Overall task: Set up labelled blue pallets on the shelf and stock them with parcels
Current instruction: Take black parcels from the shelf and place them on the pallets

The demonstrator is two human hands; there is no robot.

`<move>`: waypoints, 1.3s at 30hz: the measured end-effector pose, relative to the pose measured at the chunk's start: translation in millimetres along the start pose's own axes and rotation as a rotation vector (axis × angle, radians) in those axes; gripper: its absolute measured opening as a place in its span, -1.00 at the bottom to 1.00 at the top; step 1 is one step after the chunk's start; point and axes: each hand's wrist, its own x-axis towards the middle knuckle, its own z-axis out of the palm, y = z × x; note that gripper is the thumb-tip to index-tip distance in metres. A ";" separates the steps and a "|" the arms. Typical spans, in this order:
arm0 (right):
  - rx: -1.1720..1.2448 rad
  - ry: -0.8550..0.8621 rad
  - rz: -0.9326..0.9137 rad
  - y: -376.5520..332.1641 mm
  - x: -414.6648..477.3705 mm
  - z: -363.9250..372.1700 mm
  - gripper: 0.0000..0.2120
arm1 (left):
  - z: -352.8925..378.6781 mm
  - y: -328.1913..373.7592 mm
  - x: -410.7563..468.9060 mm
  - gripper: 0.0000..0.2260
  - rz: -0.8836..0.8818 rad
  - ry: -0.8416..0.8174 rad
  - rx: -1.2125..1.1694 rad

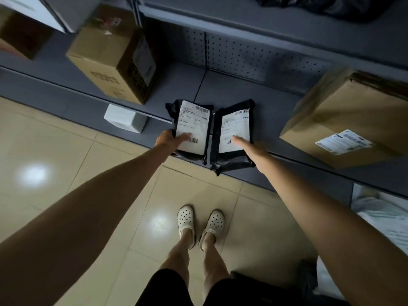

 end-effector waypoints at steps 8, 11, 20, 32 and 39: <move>0.173 -0.135 -0.273 -15.9 -97.6 86.4 -0.58 | -80.0 -69.8 -92.5 -0.44 0.136 0.130 -0.562; 0.160 -0.236 -0.305 -27.4 -123.8 130.8 -0.59 | -107.5 -109.8 -125.2 -0.48 0.134 0.258 -0.695; -0.030 -0.325 -0.565 -79.4 -200.8 271.7 -0.51 | -251.2 -238.2 -209.7 -0.56 0.133 0.612 -0.731; -0.053 -0.452 -0.820 -120.9 -343.9 492.9 -0.66 | -379.5 -381.8 -335.6 -0.76 0.007 1.053 -0.739; -0.053 -0.483 -0.860 -159.5 -350.8 561.7 -0.68 | -449.3 -417.2 -317.1 -0.79 0.088 1.114 -0.702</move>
